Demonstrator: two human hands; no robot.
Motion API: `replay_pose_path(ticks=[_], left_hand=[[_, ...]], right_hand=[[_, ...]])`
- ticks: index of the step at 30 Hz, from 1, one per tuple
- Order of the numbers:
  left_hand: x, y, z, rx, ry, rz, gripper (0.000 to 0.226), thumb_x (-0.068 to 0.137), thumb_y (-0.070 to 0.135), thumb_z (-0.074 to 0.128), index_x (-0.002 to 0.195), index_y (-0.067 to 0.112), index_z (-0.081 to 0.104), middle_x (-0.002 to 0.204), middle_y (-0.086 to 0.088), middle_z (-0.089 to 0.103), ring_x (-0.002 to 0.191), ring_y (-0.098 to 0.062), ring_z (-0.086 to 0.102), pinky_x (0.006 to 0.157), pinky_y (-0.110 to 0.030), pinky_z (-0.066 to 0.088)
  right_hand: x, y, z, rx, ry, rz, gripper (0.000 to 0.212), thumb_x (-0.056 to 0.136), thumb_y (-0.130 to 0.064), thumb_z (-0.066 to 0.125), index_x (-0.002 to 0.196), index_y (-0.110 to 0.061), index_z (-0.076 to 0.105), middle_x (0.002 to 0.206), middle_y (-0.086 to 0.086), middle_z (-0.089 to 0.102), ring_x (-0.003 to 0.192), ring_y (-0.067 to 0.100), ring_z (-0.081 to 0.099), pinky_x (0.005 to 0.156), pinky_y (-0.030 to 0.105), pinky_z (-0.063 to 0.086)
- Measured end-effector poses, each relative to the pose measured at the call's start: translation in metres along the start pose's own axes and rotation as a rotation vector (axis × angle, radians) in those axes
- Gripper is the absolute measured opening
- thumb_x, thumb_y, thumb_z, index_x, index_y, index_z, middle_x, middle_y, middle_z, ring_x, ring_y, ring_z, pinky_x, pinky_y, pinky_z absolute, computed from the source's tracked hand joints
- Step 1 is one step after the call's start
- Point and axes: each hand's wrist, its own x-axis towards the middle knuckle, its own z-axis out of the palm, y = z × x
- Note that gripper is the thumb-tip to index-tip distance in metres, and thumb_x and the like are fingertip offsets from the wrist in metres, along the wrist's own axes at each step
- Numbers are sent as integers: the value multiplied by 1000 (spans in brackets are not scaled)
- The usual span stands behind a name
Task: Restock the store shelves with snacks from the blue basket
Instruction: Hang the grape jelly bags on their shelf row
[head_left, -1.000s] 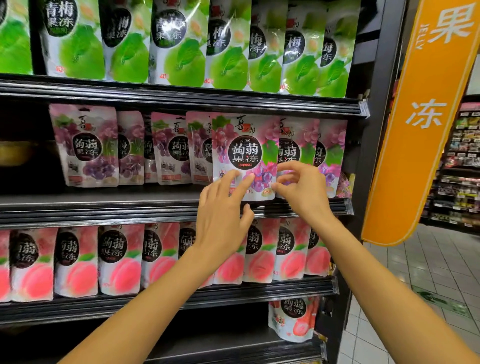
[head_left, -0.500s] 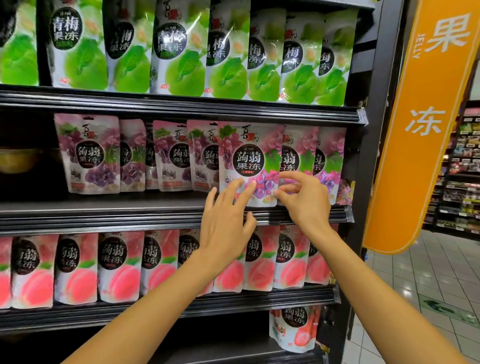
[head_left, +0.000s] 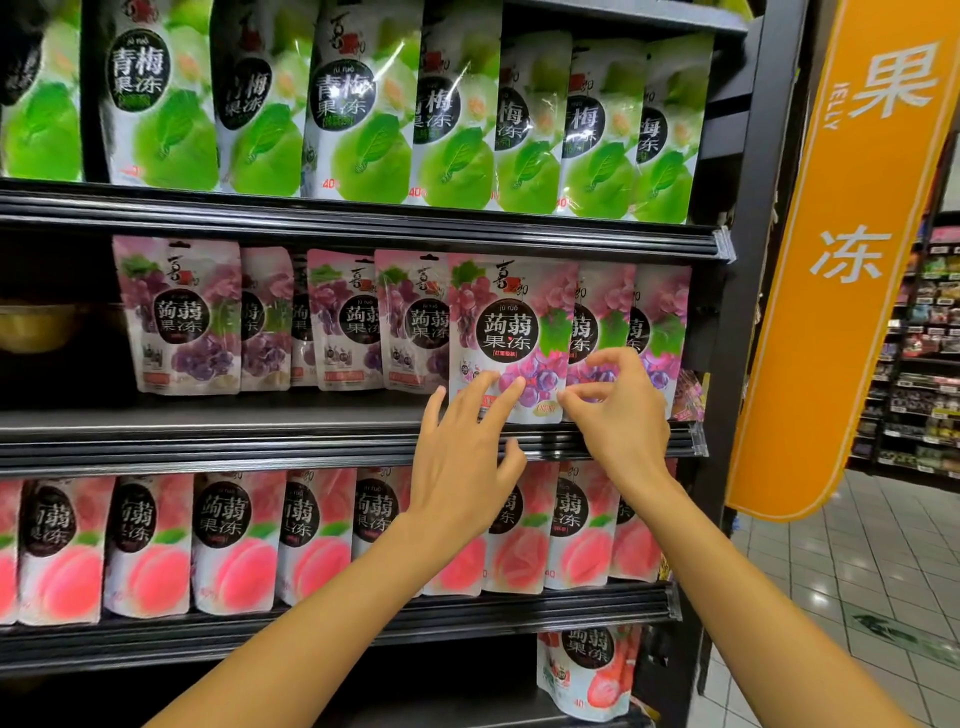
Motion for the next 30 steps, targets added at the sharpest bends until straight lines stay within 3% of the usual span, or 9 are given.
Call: replay_pose_path(ticks=[8,11,14,16,18,22,25,28,30], left_hand=[[-7,4,-7,-58,54,20,52,92,25,54,144,26,46,148,0,41,129,-18,46,122,-44,14],[-17,4,-13,-203,114,19,42,90,18,57,132,20,57,138,1,52,129,-15,46,122,-39,16],[-44,0,-17,-422,187,-51,27,86,8,59,111,15,66,110,5,64,107,-12,54,102,-26,37],[-76,-8,-17,-529,170,-112,18,87,4,57,98,14,67,93,9,63,90,-8,54,83,-17,41],[-119,-21,-16,-614,64,-218,16,90,4,55,91,15,67,83,10,61,76,-5,52,71,-14,40],[-234,-61,0,-655,-217,-534,15,92,8,55,88,14,67,74,-8,63,62,-9,49,59,-17,37],[-338,-96,21,-631,-427,-759,13,92,7,56,89,11,68,81,-11,68,69,-13,56,62,-14,42],[-446,-128,39,-626,-642,-999,14,93,3,56,89,3,70,90,-21,71,79,-29,62,75,-34,48],[-520,-146,46,-638,-724,-1109,13,93,0,56,90,-3,69,92,-26,69,82,-36,63,79,-42,49]], right_hand=[[-10,-3,-7,15,15,-74,23,86,-32,73,101,-33,56,74,-23,65,72,4,65,65,35,53],[-27,-6,-3,28,42,-103,19,86,-37,71,99,-35,57,79,-25,64,76,1,65,67,36,54],[-55,-2,7,99,11,-91,12,88,-38,68,97,-32,63,79,-19,69,66,2,66,68,40,56],[-85,5,16,193,-43,-82,9,91,-34,66,97,-28,64,78,-13,71,68,5,68,68,41,57],[-126,16,29,235,-126,-74,9,94,-32,61,98,-25,65,76,-10,70,69,4,68,65,37,57],[-238,54,63,172,-417,102,9,96,-36,55,96,-30,62,69,-11,70,64,1,66,61,35,53],[-336,93,95,56,-621,294,12,94,-32,55,90,-27,65,66,-11,70,64,1,67,61,35,55],[-436,129,122,-9,-793,529,21,97,-21,57,84,-8,67,65,3,69,65,23,68,64,50,56],[-501,150,141,-32,-877,661,30,96,-11,58,68,-3,56,59,19,59,57,32,58,62,58,51]])
